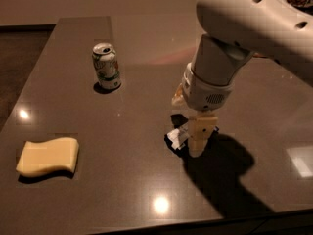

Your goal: Move rxbar blueberry near 7up can

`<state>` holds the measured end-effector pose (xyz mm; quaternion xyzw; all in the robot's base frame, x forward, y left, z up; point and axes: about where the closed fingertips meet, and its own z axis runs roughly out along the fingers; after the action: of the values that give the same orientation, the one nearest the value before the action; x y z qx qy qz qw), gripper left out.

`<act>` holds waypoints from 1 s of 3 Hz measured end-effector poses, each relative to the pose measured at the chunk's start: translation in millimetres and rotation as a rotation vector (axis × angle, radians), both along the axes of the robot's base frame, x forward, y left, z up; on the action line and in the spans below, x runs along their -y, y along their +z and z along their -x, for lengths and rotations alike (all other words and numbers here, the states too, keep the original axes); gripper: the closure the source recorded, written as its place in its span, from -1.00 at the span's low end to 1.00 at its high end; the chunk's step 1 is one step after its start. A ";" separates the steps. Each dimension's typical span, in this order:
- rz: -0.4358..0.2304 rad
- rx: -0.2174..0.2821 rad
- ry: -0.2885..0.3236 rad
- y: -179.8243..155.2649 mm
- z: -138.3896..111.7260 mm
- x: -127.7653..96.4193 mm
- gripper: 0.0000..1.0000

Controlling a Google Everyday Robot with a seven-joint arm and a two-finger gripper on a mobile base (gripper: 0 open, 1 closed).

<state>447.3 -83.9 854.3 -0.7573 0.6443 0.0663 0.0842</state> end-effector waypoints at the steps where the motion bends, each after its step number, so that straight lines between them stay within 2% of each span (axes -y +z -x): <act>1: 0.014 -0.025 0.028 -8.9 3.0 -4.8 -0.21; 2: 0.031 -0.045 0.038 -14.4 4.4 -2.3 0.43; 3: 0.041 -0.044 0.033 -11.9 0.8 1.1 0.90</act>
Offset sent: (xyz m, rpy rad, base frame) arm -0.0085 0.0006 -0.0221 -0.0433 0.0735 0.0503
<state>446.5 -85.0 842.5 -0.7677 0.6347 0.0710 0.0535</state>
